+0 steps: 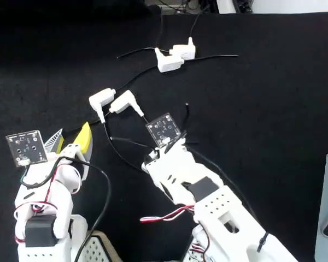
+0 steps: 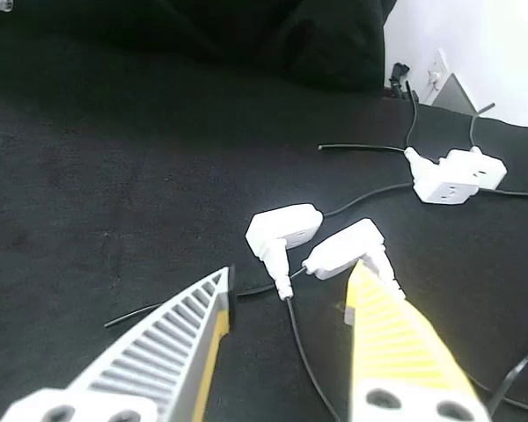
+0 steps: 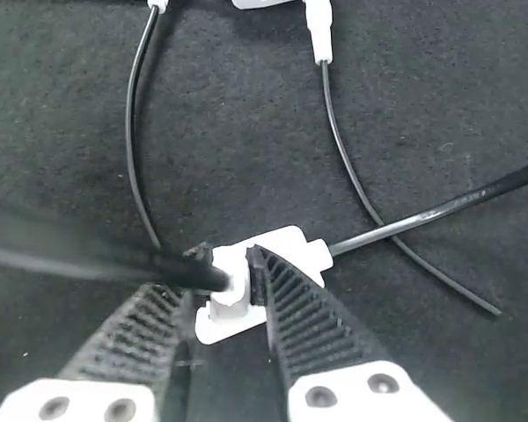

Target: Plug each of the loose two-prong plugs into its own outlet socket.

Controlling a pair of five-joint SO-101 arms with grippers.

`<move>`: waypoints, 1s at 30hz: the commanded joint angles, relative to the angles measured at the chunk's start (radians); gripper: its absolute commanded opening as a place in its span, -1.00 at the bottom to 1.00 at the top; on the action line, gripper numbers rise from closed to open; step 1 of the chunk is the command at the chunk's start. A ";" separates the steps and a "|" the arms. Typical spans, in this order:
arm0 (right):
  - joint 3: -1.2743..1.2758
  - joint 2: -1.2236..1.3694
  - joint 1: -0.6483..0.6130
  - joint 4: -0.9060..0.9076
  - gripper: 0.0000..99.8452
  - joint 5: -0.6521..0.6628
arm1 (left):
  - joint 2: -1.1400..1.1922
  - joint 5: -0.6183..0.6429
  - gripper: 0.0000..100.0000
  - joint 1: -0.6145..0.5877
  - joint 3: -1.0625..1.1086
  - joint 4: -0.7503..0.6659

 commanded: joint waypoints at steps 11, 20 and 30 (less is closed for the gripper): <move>0.021 -0.019 -0.064 -0.006 -0.98 0.028 | -0.003 0.011 -0.57 -0.096 -0.061 0.000; 0.031 -0.022 -0.061 0.026 -0.98 0.100 | -0.003 0.011 -0.57 -0.096 -0.062 0.000; 0.028 -0.019 -0.064 0.081 -0.98 0.186 | -0.003 0.011 -0.57 -0.096 -0.062 0.000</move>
